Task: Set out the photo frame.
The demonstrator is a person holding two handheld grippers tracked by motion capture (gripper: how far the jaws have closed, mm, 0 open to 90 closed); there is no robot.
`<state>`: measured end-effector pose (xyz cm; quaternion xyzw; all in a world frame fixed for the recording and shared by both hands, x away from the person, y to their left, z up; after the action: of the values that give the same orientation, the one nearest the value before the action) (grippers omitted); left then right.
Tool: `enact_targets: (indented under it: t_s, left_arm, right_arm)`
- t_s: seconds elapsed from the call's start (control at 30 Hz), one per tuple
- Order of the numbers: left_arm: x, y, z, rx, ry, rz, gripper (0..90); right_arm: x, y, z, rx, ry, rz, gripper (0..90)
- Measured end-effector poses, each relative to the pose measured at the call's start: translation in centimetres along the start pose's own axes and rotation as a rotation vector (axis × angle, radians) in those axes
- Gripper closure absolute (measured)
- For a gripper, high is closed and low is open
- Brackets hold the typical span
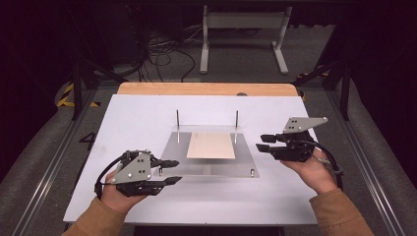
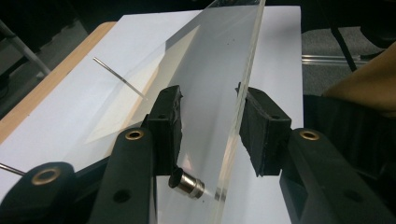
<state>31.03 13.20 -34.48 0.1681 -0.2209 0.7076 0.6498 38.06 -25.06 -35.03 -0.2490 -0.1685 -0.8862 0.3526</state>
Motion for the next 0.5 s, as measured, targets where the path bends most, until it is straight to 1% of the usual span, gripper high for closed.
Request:
enact_targets:
  t_s: [0.13,0.17,0.23,0.27,0.33,0.37,0.4,0.47,0.5]
  left_arm:
    - [0.1,-0.2,0.5,-0.015,0.003,0.026,61.9]
    - [0.2,-0.4,0.6,-0.014,0.007,0.027,62.3]
    - [0.3,-0.6,0.8,-0.013,0.020,0.032,62.7]
    - [0.4,-0.8,0.8,-0.008,0.030,0.030,62.9]
    - [0.4,-1.0,1.0,-0.007,0.040,0.029,63.1]
    - [0.5,-1.1,1.0,-0.009,0.041,0.029,63.2]
    - [0.5,-1.2,1.1,-0.008,0.044,0.034,63.5]
    - [0.6,-1.4,1.3,-0.003,0.050,0.036,63.7]
    - [0.6,-1.4,1.3,-0.003,0.050,0.036,63.8]
  right_arm:
    - [0.4,-0.6,-0.4,0.039,0.023,0.011,59.8]
    - [0.5,-0.7,-0.6,0.069,0.026,0.006,59.2]
    - [0.5,-1.0,-0.9,0.143,0.029,-0.012,57.9]
    - [0.5,-1.1,-1.0,0.162,0.033,-0.013,57.1]
    - [0.5,-1.5,-1.2,0.211,0.062,-0.016,55.5]
    - [0.5,-1.8,-1.2,0.230,0.071,-0.020,54.0]
    - [0.6,-1.9,-1.2,0.239,0.077,-0.017,53.4]
    - [0.6,-2.8,-0.7,0.274,0.116,0.000,53.5]
    - [0.6,-2.8,-0.7,0.274,0.116,0.000,53.5]
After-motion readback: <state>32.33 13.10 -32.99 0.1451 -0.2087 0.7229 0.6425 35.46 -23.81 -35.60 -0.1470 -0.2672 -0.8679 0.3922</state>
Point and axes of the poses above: each handheld gripper's, and its own axes: x roughly backward along the jaws, z roughly out of its top, y roughly to its right, the point moved 3 cm from there along -x, roughly forward along the jaws, and after that the axes turned 12 degrees about -z, right-handed, at the moved point
